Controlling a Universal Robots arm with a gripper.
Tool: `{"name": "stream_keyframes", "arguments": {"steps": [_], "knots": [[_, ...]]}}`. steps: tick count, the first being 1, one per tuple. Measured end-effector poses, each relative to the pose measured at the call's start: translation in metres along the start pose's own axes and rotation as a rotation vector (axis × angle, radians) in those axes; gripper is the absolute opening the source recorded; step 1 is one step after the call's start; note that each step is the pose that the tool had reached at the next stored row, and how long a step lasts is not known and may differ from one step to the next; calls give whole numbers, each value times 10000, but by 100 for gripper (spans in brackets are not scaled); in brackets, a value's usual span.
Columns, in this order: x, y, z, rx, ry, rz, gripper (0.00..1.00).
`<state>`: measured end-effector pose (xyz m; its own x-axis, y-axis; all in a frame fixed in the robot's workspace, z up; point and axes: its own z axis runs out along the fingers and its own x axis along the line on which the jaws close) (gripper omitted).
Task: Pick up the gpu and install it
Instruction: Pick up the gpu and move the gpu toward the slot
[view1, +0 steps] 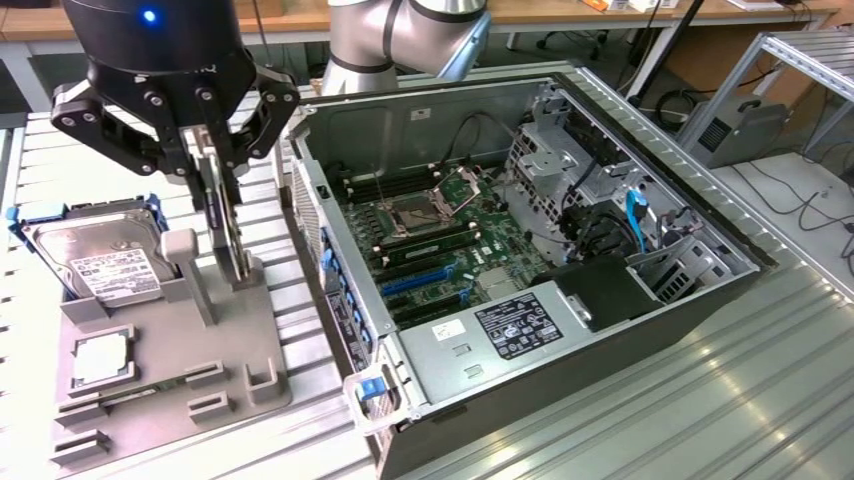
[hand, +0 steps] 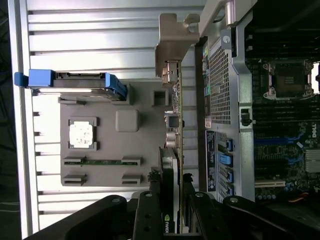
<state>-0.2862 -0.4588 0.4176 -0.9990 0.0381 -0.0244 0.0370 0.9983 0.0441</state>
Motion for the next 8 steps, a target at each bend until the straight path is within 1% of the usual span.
{"name": "stream_keyframes", "arguments": {"steps": [2, 8], "knots": [[0, 1, -16, 0, 0, 0, 27], [0, 1, -21, 1, 0, 0, 27]]}}
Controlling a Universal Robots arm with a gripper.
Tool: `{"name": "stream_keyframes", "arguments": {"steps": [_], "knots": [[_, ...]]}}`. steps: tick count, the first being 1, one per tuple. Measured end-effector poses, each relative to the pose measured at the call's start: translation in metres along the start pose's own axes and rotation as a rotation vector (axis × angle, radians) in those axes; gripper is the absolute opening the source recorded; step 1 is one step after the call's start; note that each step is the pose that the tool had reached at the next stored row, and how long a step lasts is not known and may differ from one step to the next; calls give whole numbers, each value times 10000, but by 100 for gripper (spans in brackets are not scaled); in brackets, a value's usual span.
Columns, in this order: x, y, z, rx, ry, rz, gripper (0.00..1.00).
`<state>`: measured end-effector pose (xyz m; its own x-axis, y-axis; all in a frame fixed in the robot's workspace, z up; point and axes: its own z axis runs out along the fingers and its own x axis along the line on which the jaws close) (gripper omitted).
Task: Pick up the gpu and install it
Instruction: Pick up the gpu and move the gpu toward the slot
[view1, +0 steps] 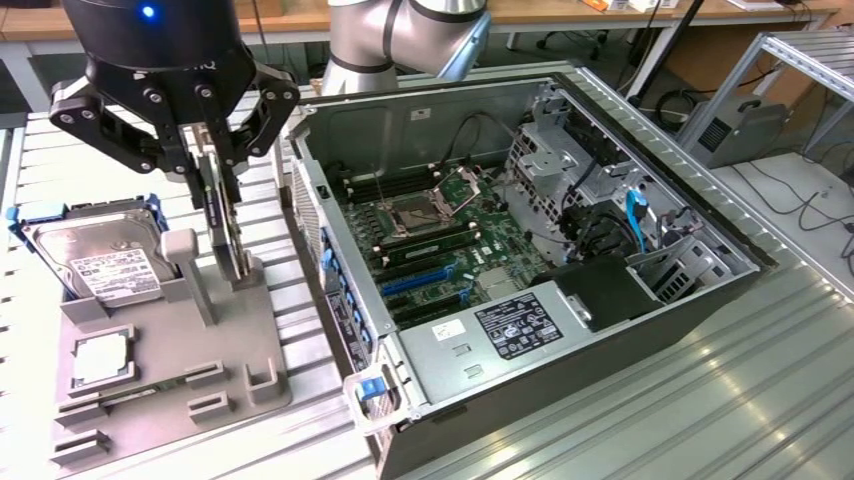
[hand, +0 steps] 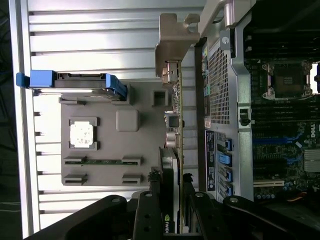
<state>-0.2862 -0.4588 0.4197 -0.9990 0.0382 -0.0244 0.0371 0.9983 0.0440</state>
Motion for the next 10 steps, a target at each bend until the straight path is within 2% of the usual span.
{"name": "stream_keyframes", "arguments": {"steps": [4, 10], "knots": [[-2, 2, -56, -1, -1, 0, 27], [-2, 3, -59, -1, -1, 0, 27]]}}
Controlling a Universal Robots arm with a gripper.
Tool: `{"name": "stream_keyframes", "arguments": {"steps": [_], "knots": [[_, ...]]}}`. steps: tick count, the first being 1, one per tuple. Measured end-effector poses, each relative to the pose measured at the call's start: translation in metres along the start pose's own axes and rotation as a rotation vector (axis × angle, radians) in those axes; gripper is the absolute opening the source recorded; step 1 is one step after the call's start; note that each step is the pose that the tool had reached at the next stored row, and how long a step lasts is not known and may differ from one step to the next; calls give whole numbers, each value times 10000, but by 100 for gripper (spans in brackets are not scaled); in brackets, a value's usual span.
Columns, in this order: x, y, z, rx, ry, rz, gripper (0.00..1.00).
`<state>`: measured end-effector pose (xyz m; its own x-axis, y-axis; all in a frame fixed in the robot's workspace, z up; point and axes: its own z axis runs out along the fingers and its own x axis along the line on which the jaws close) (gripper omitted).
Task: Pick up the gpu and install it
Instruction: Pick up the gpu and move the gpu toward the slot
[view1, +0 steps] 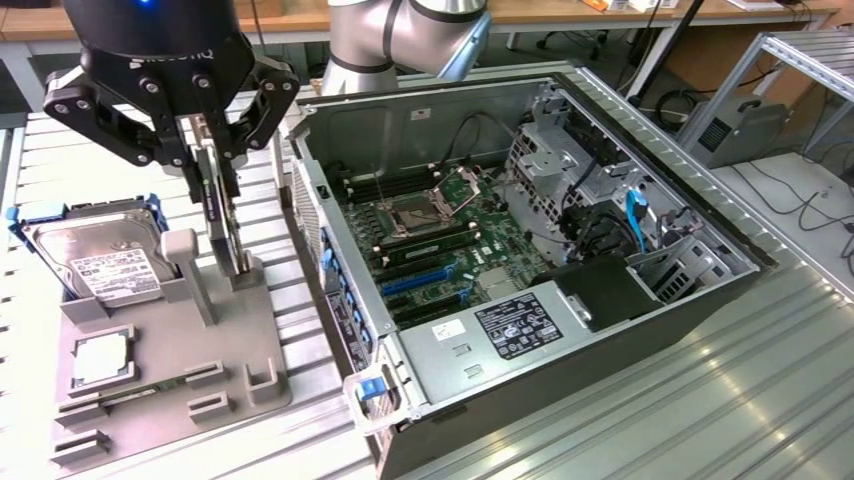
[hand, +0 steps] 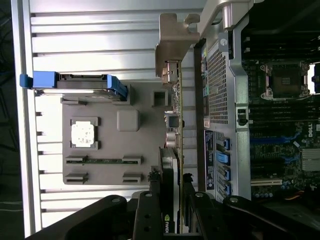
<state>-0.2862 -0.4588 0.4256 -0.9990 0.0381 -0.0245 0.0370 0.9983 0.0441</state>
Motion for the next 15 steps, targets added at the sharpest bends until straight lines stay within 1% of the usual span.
{"name": "stream_keyframes", "arguments": {"steps": [4, 7, 15], "knots": [[-16, 1, 0, 0, 1, 0, 27], [-49, 3, 1, 0, 0, 1, 27], [-202, 12, 5, 1, 1, 0, 27]]}}
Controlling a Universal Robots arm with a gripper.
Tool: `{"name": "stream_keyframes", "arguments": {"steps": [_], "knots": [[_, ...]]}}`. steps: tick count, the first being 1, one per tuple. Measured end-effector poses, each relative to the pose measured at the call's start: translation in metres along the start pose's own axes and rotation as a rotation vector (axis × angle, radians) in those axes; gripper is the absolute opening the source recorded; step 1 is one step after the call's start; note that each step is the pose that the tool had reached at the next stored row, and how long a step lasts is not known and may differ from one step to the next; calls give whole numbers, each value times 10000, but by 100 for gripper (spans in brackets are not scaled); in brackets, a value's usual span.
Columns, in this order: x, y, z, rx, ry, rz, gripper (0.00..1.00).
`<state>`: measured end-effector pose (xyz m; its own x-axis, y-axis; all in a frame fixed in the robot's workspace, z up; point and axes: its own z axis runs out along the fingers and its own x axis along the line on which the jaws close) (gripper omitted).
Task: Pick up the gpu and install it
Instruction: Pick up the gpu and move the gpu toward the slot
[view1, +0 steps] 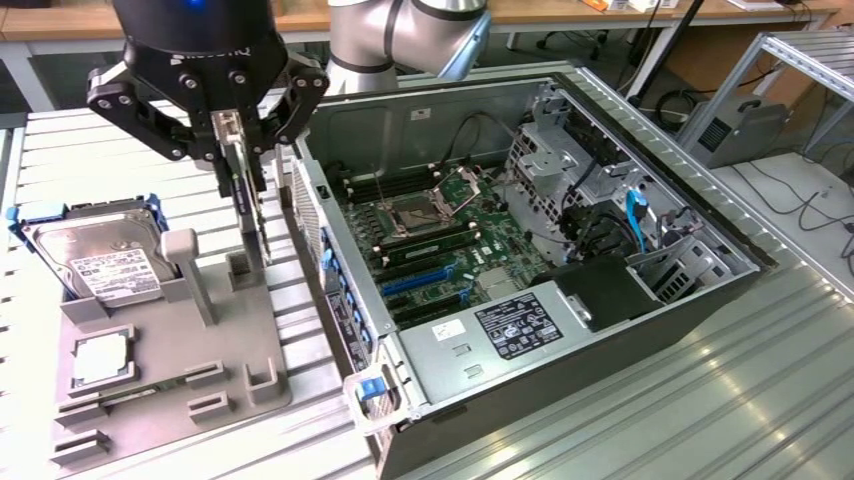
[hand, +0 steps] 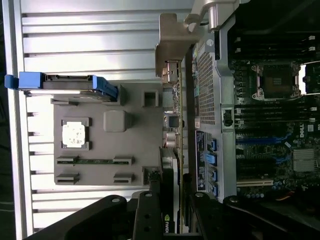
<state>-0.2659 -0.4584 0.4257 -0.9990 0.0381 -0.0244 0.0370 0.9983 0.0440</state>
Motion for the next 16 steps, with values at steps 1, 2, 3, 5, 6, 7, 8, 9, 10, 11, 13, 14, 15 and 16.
{"name": "stream_keyframes", "arguments": {"steps": [1, 2, 3, 5, 6, 7, 8, 9, 10, 11, 13, 14, 15, 16], "knots": [[-21, 1, 1, -1, -1, 0, 27], [-42, 2, 2, -1, -1, 0, 27], [-89, 5, 3, -1, -1, 0, 27], [-142, 9, 4, -1, -1, 0, 27], [-161, 10, 5, -1, -1, 1, 27], [-184, 12, 5, -1, -1, 0, 27], [-203, 13, 5, 0, -1, 0, 27], [-231, 15, 6, 0, 0, 0, 27], [-252, 16, 7, -1, -1, 0, 27], [-296, 19, 8, -1, -1, -1, 27], [-366, 24, 10, -1, -1, 1, 27], [-391, 26, 11, -1, -1, 1, 27], [-443, 28, 12, -1, -1, 0, 27], [-495, 31, 13, 0, 0, 0, 27]]}}
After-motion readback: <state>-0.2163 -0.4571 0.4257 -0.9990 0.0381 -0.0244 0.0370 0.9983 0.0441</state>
